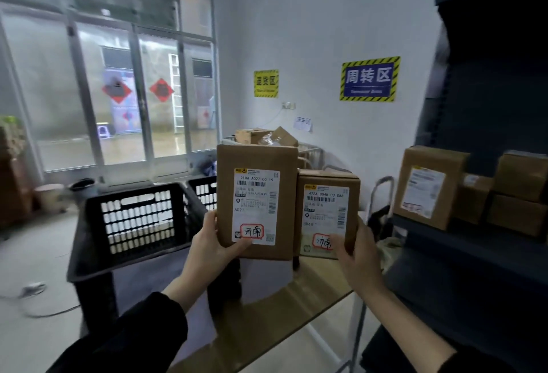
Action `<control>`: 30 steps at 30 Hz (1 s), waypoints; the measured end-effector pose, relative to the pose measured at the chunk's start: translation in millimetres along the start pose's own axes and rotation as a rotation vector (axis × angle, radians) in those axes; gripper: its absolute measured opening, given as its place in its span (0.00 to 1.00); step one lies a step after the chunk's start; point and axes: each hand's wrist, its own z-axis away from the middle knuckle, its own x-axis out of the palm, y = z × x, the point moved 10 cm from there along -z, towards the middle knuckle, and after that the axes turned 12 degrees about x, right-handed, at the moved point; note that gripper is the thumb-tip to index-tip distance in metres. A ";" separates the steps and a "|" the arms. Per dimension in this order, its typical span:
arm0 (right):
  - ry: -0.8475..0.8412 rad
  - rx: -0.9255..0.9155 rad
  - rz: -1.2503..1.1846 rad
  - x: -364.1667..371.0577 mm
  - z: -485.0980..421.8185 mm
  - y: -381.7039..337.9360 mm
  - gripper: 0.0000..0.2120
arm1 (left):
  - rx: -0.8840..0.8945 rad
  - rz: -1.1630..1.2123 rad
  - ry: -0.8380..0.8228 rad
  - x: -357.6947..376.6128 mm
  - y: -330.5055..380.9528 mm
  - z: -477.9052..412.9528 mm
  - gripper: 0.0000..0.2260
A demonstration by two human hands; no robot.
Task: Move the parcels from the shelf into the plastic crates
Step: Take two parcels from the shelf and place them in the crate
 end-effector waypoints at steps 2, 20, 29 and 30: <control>-0.067 -0.006 -0.047 27.7 -6.8 -11.0 0.22 | -0.030 -0.033 0.037 -23.5 -11.1 -1.2 0.28; -0.292 -0.091 -0.219 222.0 -120.9 -33.4 0.21 | -0.178 -0.234 0.267 -117.4 -115.3 -62.4 0.27; -0.386 -0.087 -0.219 283.0 -199.3 -20.0 0.20 | -0.230 -0.290 0.337 -111.0 -160.1 -116.0 0.25; -0.399 -0.080 -0.229 287.8 -204.4 -17.7 0.19 | -0.237 -0.293 0.338 -110.0 -165.1 -120.4 0.25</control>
